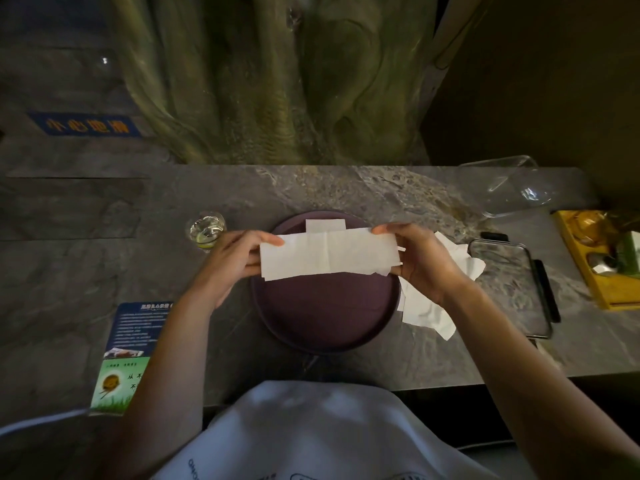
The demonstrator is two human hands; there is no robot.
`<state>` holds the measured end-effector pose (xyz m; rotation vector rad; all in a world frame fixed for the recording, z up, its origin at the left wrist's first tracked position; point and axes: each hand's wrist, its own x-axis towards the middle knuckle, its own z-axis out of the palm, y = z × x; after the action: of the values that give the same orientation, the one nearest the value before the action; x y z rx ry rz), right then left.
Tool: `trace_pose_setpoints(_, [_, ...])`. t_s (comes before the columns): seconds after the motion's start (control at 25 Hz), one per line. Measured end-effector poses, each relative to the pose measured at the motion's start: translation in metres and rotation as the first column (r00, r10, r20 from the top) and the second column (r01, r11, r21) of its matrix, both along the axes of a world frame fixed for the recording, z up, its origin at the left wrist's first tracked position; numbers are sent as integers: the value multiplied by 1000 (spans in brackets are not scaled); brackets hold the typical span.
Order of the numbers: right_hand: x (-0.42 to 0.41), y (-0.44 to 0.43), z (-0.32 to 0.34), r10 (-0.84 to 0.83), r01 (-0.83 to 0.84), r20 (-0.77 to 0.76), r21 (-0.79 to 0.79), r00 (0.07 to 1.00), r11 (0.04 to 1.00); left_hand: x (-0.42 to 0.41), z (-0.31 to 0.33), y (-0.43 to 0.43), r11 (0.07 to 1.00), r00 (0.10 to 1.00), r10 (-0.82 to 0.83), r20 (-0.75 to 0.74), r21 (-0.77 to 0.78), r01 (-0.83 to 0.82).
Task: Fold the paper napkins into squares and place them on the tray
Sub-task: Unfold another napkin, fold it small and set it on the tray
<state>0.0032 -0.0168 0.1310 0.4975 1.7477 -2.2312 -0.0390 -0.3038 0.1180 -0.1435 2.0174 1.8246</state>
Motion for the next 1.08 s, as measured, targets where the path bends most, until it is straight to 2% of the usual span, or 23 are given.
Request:
trace_pose_setpoints(0.16, [4, -7, -16, -47, 62, -78, 198, 996, 978, 2, -14, 4, 990, 990, -26, -140, -142, 6])
trace_pose_setpoints(0.32, [5, -19, -26, -106, 117, -55, 275, 993, 954, 8, -20, 20, 985, 984, 46, -172, -158, -74])
trace_pose_setpoints(0.44, [6, -36, -29, -111, 122, -55, 277, 992, 953, 11, -23, 34, 977, 974, 49, -223, -193, -93])
trace_pose_setpoints(0.52, [5, -47, -34, -117, 128, -59, 225, 991, 966, 11, -21, 45, 982, 961, 34, -274, -170, -83])
trace_pose_setpoints(0.68, [5, -65, -35, -197, 198, -39, 6, 980, 980, 14, -18, 64, 994, 939, -12, -344, -106, -26])
trace_pose_setpoints(0.88, [7, -70, -25, -124, 135, 53, -316, 991, 939, 20, -23, 69, 1000, 963, -9, -269, 21, 15])
trace_pose_setpoints(0.96, [9, -69, -27, -86, 91, 30, -316, 996, 944, 20, -24, 66, 999, 966, 16, -257, 40, -6])
trace_pose_setpoints(1.08, [9, -67, -35, -160, 158, 15, -258, 987, 953, 15, -27, 60, 989, 941, 135, -309, -10, -146])
